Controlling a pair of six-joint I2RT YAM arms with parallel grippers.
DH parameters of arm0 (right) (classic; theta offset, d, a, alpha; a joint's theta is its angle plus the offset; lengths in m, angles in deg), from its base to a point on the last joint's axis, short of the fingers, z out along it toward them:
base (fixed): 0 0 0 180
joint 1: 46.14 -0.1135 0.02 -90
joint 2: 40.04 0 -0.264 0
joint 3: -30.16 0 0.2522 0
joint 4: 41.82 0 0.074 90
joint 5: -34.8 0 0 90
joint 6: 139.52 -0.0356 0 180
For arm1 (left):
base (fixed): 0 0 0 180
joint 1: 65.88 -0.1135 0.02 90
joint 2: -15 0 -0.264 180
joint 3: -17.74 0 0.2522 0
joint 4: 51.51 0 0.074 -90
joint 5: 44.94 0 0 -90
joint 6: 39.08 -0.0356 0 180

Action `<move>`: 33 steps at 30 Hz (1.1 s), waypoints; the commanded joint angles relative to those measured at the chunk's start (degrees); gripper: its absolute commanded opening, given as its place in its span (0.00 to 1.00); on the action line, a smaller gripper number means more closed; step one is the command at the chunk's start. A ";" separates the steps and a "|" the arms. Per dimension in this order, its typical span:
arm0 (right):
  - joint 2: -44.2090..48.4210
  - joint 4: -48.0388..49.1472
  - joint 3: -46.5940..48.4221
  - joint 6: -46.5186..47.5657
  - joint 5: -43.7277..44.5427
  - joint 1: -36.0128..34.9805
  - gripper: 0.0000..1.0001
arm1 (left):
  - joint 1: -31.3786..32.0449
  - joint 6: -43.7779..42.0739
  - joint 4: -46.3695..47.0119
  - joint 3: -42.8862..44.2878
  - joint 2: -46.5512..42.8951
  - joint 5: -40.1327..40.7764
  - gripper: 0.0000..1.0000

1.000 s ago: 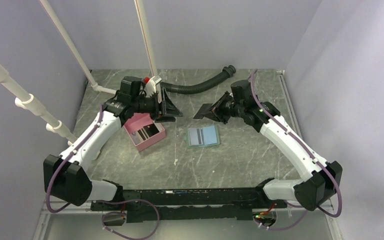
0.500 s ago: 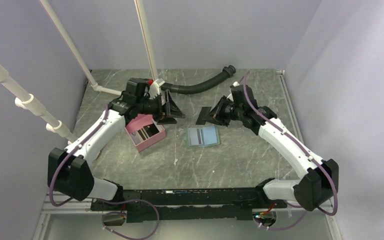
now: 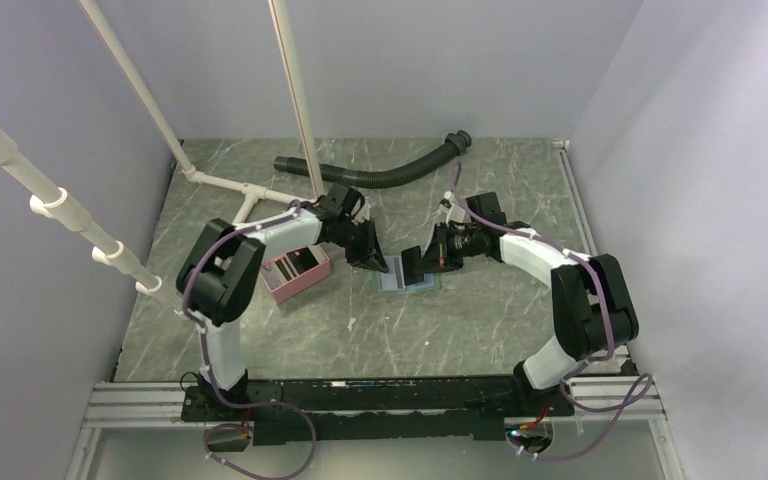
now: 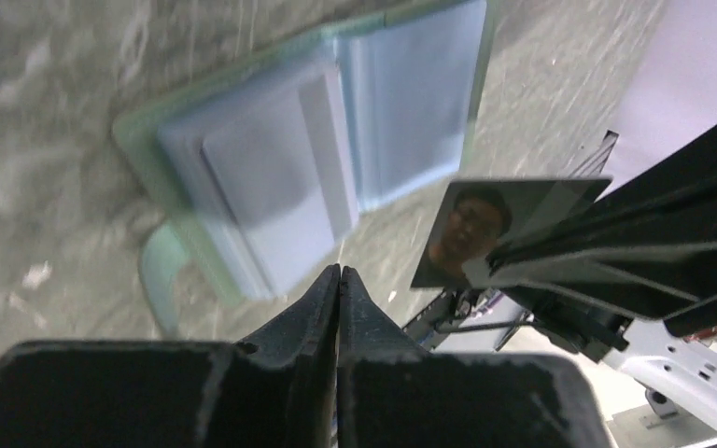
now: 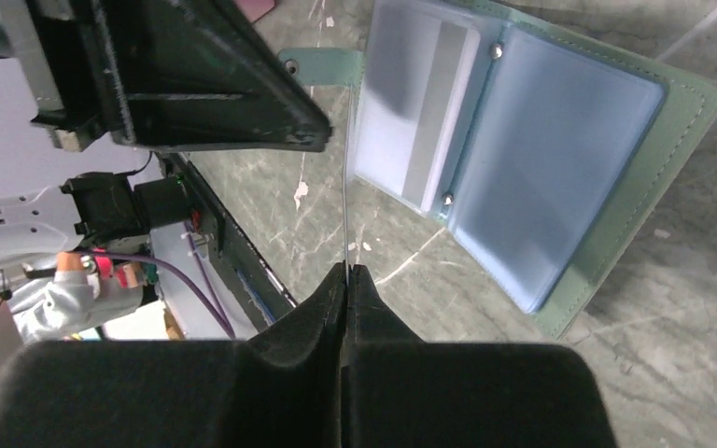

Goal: Put the credit cards into the card holder
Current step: Insert the credit card into the card holder.

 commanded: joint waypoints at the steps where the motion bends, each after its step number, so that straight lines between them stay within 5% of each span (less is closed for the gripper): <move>1: -3.33 8.73 -1.47 1.19 -7.02 1.19 0.00 | 1.36 -0.06 4.62 5.72 5.06 0.23 0.07; 33: -16.10 3.82 -0.06 5.11 -7.96 4.09 0.00 | 1.32 -13.45 -11.06 9.11 13.81 12.53 0.00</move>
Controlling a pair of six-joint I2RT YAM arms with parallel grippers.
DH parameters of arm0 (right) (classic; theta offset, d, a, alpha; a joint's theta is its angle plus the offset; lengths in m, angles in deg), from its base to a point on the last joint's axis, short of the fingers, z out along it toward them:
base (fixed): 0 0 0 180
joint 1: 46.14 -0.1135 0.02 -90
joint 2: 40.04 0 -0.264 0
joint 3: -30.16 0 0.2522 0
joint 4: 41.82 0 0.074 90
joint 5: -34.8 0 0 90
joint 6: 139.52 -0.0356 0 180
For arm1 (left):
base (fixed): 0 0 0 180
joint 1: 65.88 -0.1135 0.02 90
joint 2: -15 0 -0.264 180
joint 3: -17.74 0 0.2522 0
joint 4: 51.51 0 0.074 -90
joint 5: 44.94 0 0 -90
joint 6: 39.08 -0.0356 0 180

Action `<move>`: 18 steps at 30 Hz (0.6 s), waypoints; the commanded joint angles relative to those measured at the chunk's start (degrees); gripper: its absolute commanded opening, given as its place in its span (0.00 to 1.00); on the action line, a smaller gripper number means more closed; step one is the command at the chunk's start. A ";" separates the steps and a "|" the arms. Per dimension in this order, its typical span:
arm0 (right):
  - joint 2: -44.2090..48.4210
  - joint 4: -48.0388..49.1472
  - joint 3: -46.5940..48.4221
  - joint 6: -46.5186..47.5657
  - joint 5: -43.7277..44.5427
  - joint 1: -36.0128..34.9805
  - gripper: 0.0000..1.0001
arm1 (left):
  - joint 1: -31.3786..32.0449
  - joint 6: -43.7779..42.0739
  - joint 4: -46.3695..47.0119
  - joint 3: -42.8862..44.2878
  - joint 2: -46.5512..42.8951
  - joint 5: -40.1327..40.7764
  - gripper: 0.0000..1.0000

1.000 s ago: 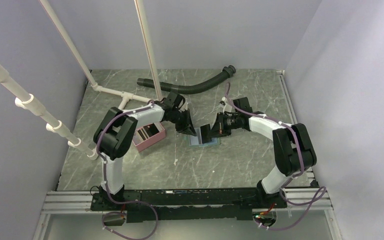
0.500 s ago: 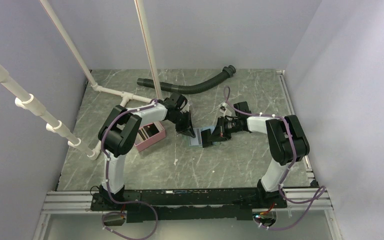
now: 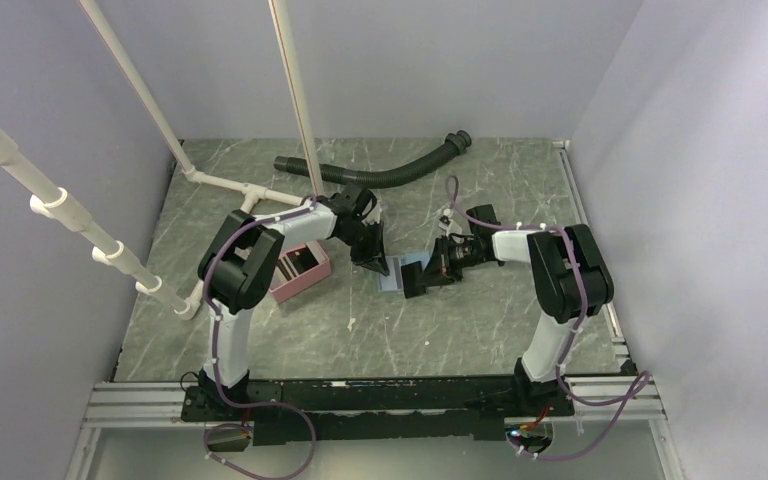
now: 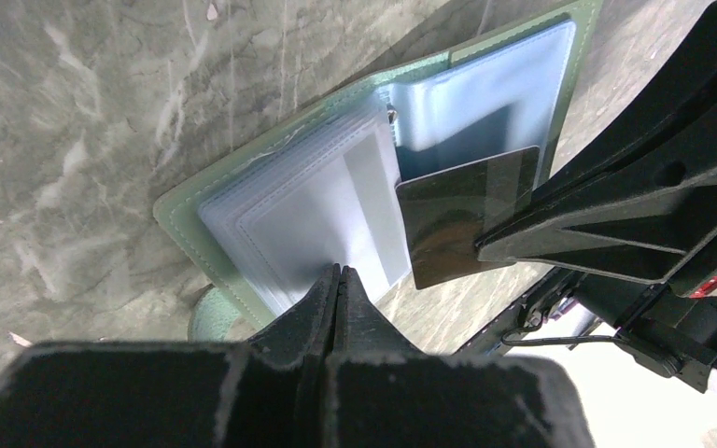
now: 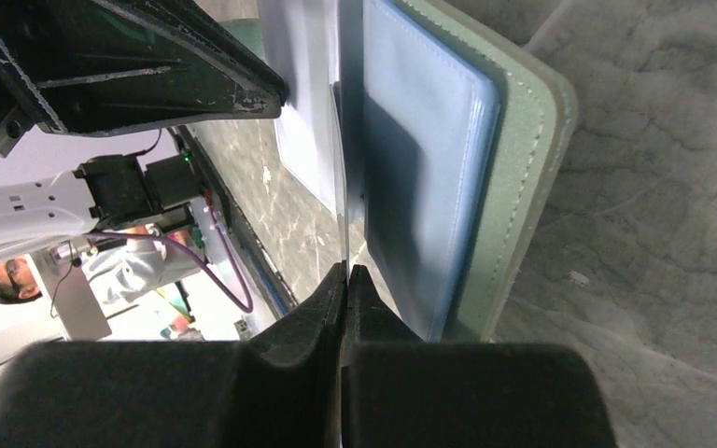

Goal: Put the credit cards into the card holder
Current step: Insert the credit card into the card holder.

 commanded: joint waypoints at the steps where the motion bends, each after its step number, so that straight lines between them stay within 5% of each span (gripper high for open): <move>1: -1.73 -2.51 2.49 3.21 2.19 0.16 0.00 | -0.08 -4.83 -5.52 0.08 3.25 8.87 0.00; 18: -9.35 -7.56 13.51 5.92 2.41 -0.71 0.00 | -0.12 -8.52 -8.08 3.61 6.22 8.82 0.00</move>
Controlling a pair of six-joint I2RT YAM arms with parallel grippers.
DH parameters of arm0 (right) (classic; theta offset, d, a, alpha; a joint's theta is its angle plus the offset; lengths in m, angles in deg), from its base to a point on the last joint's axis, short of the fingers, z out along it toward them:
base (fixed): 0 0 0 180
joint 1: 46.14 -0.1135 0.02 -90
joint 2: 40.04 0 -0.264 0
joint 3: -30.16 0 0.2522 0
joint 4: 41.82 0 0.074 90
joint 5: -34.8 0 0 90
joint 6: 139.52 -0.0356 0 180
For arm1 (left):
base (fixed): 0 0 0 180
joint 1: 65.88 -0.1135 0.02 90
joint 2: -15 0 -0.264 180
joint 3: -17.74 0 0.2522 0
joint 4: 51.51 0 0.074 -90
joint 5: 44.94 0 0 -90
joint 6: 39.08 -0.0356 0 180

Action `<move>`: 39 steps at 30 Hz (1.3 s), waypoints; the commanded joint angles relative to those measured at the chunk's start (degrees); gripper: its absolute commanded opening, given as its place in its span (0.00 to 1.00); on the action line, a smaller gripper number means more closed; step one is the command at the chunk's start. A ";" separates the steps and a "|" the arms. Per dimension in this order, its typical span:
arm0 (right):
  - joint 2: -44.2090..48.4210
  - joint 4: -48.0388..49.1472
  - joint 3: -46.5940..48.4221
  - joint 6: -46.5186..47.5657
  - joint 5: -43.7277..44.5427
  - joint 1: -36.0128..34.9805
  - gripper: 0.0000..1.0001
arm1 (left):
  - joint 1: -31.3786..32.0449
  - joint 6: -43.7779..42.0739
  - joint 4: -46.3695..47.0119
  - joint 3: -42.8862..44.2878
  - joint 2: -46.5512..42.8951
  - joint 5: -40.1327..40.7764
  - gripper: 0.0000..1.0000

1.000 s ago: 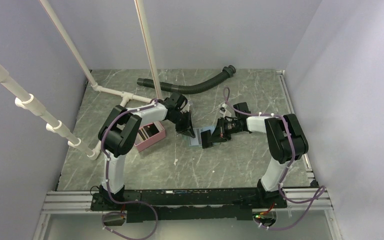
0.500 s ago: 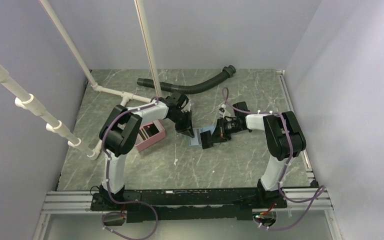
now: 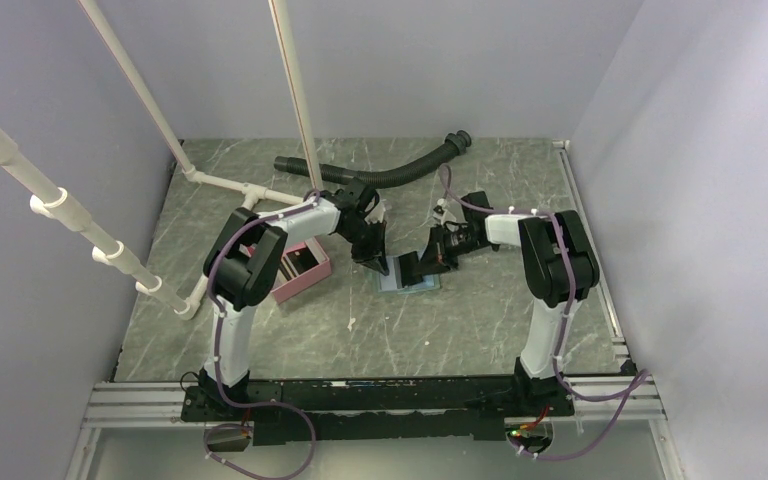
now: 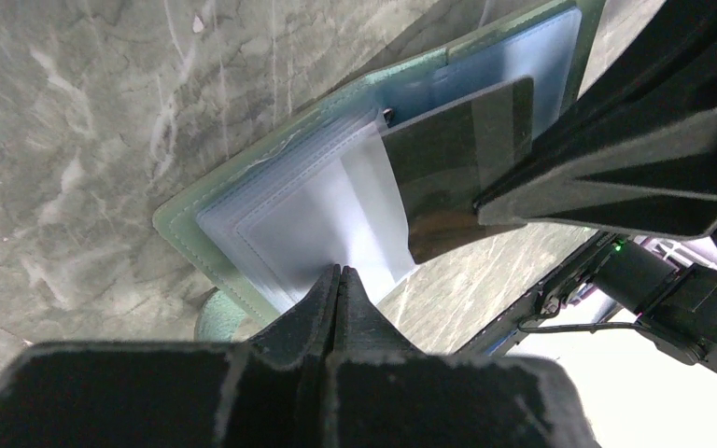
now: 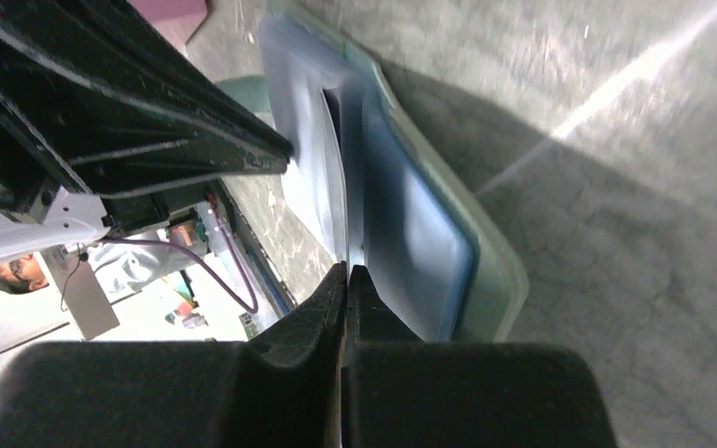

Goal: Put the credit cards into the card holder
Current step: Insert the credit card into the card holder.

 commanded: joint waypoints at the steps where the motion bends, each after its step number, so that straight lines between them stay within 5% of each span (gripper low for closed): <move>1: -3.27 -0.25 4.63 2.74 3.09 -0.95 0.00 | -0.23 -4.26 -3.16 -0.52 4.03 8.78 0.00; 12: -5.34 -0.94 7.02 5.10 4.48 -2.81 0.03 | -0.19 -5.63 -4.33 0.74 4.69 9.14 0.00; 21: 2.74 -1.60 3.44 3.29 16.69 -4.82 0.48 | -0.23 -3.10 -4.17 0.21 -1.49 8.80 0.20; 25: 4.59 -3.70 3.76 3.79 19.60 -5.14 0.52 | -0.22 -1.95 -4.05 -1.12 -4.76 10.60 0.29; 30: 4.93 -3.71 4.35 3.68 21.46 -5.79 0.49 | -0.29 -0.29 -2.07 -4.58 -7.01 12.34 0.26; 39: -0.42 2.81 6.42 1.68 13.46 -10.09 0.24 | -0.10 2.65 2.60 -6.73 -1.34 10.39 0.07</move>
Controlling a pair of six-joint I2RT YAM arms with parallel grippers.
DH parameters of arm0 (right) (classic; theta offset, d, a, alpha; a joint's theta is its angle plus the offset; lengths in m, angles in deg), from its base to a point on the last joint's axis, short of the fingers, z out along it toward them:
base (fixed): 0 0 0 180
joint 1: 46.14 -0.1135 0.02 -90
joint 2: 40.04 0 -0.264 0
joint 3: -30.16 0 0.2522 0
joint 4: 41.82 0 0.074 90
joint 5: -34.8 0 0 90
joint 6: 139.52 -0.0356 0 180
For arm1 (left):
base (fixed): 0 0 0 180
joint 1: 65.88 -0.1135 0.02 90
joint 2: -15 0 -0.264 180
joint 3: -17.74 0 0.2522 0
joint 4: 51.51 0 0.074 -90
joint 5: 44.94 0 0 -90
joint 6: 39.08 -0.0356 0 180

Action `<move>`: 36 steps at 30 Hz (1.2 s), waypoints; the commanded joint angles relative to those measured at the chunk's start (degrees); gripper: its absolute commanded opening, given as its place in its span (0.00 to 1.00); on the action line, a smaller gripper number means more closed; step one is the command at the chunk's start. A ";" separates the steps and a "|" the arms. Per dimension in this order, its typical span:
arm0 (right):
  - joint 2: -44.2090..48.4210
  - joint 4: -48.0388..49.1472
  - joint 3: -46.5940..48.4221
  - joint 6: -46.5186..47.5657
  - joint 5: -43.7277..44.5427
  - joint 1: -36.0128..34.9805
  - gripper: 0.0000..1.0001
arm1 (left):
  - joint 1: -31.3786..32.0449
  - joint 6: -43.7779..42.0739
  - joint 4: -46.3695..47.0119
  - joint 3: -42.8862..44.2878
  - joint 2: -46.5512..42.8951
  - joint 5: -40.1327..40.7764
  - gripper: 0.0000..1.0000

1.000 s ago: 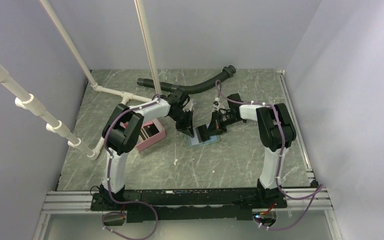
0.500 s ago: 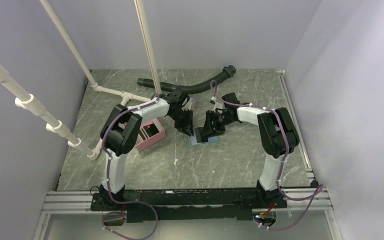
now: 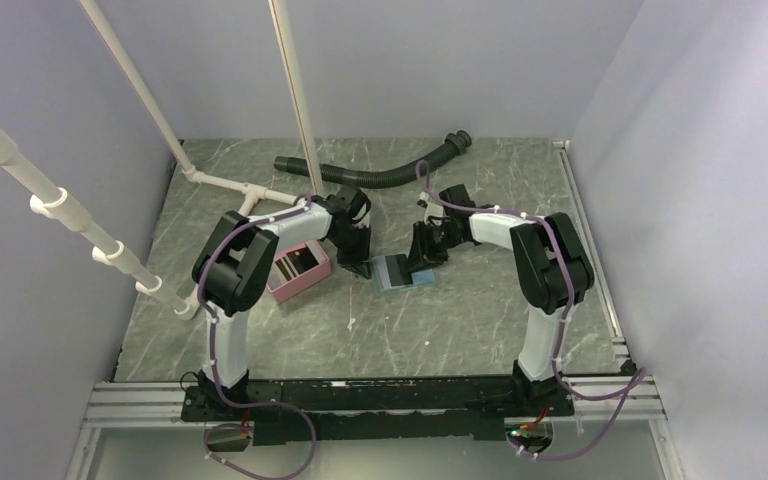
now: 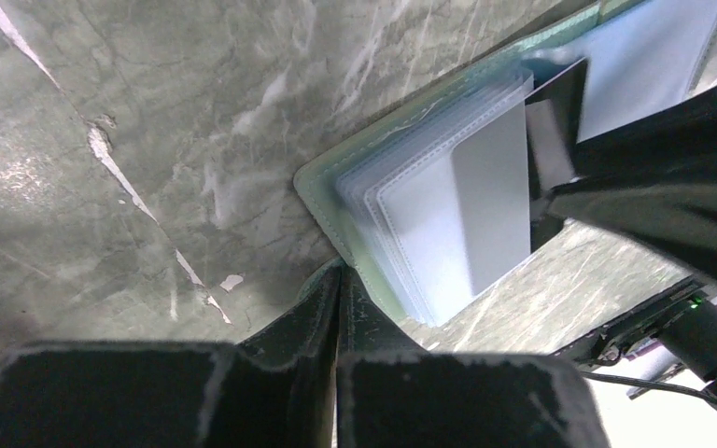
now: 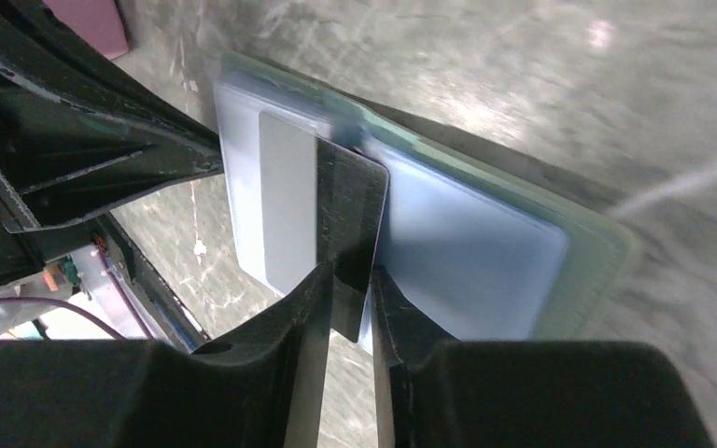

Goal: Put the credit cards into the card holder
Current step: Insert the credit card into the card holder, then pick up the credit card from the storage box.

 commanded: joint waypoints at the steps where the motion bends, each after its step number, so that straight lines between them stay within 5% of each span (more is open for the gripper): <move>1: -1.54 5.64 1.30 -0.97 -3.91 -4.84 0.23 | 0.32 2.07 4.09 -0.79 3.19 0.23 0.07; 6: 2.69 14.73 -3.27 -6.80 -8.45 -5.92 0.26 | 0.52 1.83 3.30 1.41 3.70 0.64 0.06; 16: 8.38 12.35 -7.27 -6.17 -2.28 -2.67 0.42 | 0.54 -0.97 -0.88 2.66 -0.34 2.51 0.18; 19: 6.49 14.94 -8.24 -7.47 -3.31 -2.64 0.41 | 0.48 -1.63 -0.69 3.09 -0.19 0.59 0.23; 27: 6.42 15.64 -9.37 -8.98 0.98 -2.72 0.40 | 0.47 0.81 1.87 2.06 2.54 -1.68 0.16; 36: 6.60 24.69 -11.30 -14.90 -6.79 -3.77 0.38 | 0.81 1.20 0.33 4.86 2.63 -1.09 0.17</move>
